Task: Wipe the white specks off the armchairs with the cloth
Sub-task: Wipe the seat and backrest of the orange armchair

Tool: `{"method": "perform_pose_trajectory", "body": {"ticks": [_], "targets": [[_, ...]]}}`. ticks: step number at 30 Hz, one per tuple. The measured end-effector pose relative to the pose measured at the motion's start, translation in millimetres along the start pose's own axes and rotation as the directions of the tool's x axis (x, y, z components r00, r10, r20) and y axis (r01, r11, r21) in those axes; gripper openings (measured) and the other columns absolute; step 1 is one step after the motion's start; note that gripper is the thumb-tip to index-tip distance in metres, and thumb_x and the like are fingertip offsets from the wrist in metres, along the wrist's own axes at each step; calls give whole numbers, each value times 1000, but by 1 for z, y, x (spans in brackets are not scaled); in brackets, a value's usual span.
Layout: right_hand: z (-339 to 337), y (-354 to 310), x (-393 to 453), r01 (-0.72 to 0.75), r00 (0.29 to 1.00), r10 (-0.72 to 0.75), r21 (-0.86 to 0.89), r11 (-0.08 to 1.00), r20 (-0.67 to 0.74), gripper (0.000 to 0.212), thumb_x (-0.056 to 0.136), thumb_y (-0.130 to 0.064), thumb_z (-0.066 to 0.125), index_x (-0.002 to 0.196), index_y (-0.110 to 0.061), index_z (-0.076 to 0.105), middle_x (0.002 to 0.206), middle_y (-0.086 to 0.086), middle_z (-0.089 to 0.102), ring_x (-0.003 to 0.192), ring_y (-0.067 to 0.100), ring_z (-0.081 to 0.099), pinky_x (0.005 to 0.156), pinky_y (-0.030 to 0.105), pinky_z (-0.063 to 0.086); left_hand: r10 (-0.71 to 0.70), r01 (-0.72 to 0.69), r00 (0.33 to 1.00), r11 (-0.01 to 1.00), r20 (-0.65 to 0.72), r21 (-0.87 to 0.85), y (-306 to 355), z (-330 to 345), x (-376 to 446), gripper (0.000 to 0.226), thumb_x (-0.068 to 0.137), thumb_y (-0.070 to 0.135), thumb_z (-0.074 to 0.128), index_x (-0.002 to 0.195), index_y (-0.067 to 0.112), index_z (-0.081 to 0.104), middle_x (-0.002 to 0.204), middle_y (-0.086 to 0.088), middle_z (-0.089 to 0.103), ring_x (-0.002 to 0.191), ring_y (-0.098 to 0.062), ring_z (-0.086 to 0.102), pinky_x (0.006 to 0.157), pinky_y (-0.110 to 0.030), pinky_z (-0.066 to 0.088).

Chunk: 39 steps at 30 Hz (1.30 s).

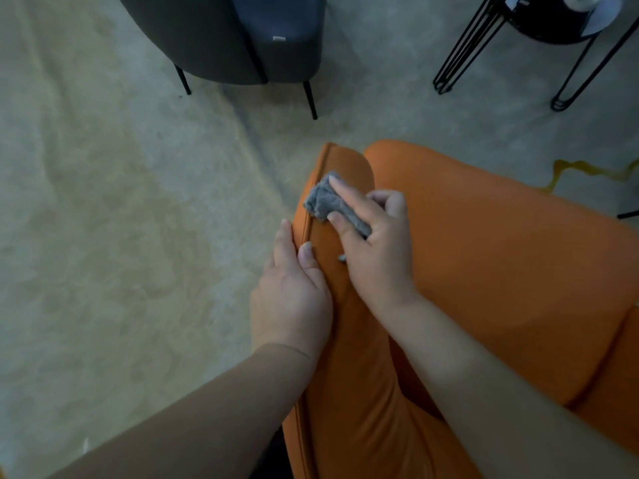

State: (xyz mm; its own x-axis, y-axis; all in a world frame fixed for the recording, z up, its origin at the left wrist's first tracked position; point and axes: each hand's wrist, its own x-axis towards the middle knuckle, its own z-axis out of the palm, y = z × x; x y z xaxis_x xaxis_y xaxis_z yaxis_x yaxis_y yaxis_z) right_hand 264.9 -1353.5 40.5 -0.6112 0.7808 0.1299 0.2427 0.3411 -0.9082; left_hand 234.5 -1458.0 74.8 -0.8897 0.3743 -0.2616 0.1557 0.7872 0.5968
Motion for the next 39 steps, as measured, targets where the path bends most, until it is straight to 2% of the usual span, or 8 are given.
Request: {"method": "perform_pose_trajectory", "body": {"ticks": [2, 7, 13, 19, 24, 30, 35, 39], "targets": [[-9, -12, 10, 36, 999, -33, -72, 997, 41, 41, 86, -17, 67, 124, -29, 62, 102, 5, 40, 97, 19, 49, 79, -3, 36, -10, 10, 1000, 1000, 6, -8, 1, -1, 0, 50, 100, 37, 29, 145, 18, 37, 139, -11, 51, 118, -34, 54, 92, -39, 41], [-7, -39, 78, 233, 905, -36, -424, 876, 423, 32, 88, -38, 62, 119, -46, 63, 103, -6, 37, 107, 20, 41, 102, 38, 37, -29, 29, 998, 1000, 52, 1, 2, -4, -1, 50, 100, 38, 28, 147, 21, 32, 141, -8, 49, 119, -30, 52, 92, -36, 40], [0, -58, 60, 423, 739, -20, -441, 792, 673, 22, 87, -39, 64, 107, -45, 68, 102, -6, 34, 106, 19, 36, 95, 43, 37, -62, 61, 994, 998, 86, 11, 6, -7, -1, 45, 100, 38, 29, 136, 15, 41, 124, -16, 57, 105, -38, 55, 79, -42, 41], [0, -42, 88, 241, 882, -2, -447, 862, 471, 24, 90, -34, 62, 112, -39, 68, 103, -3, 33, 108, 22, 39, 96, 44, 44, -57, 56, 995, 998, 86, 20, 5, -4, -1, 53, 100, 42, 25, 147, 18, 32, 139, -10, 50, 119, -31, 52, 93, -38, 40], [-5, -27, 22, 300, 907, -211, -209, 931, 363, 32, 81, -30, 63, 112, -31, 71, 100, 1, 40, 98, 21, 47, 98, 28, 39, -46, 45, 997, 999, 65, 16, 4, -3, 1, 42, 99, 37, 30, 130, 12, 45, 122, -18, 58, 106, -40, 56, 79, -42, 41], [-7, -5, 24, -168, 985, 169, -41, 985, 22, 38, 93, -19, 61, 130, -31, 57, 108, 4, 38, 91, 5, 52, 90, 5, 39, -47, 47, 998, 999, 44, 5, 5, -3, -2, 49, 100, 39, 28, 145, 20, 34, 138, -10, 51, 118, -32, 52, 94, -38, 40], [-23, -3, -50, -188, 982, 189, -25, 982, 18, 44, 94, -21, 59, 131, -40, 47, 106, -5, 40, 96, 1, 49, 95, 14, 41, -18, 17, 1000, 1000, 15, 13, 5, -2, -3, 49, 100, 38, 29, 146, 22, 33, 137, -10, 52, 116, -34, 54, 92, -40, 41], [-21, 6, -37, -213, 977, 212, -32, 977, -8, 43, 94, -18, 60, 132, -35, 51, 106, -2, 40, 93, -9, 47, 90, 0, 32, -12, 12, 1000, 1000, -6, 8, 4, 0, -2, 48, 100, 36, 30, 145, 20, 36, 139, -10, 52, 117, -33, 54, 92, -39, 41]]}}
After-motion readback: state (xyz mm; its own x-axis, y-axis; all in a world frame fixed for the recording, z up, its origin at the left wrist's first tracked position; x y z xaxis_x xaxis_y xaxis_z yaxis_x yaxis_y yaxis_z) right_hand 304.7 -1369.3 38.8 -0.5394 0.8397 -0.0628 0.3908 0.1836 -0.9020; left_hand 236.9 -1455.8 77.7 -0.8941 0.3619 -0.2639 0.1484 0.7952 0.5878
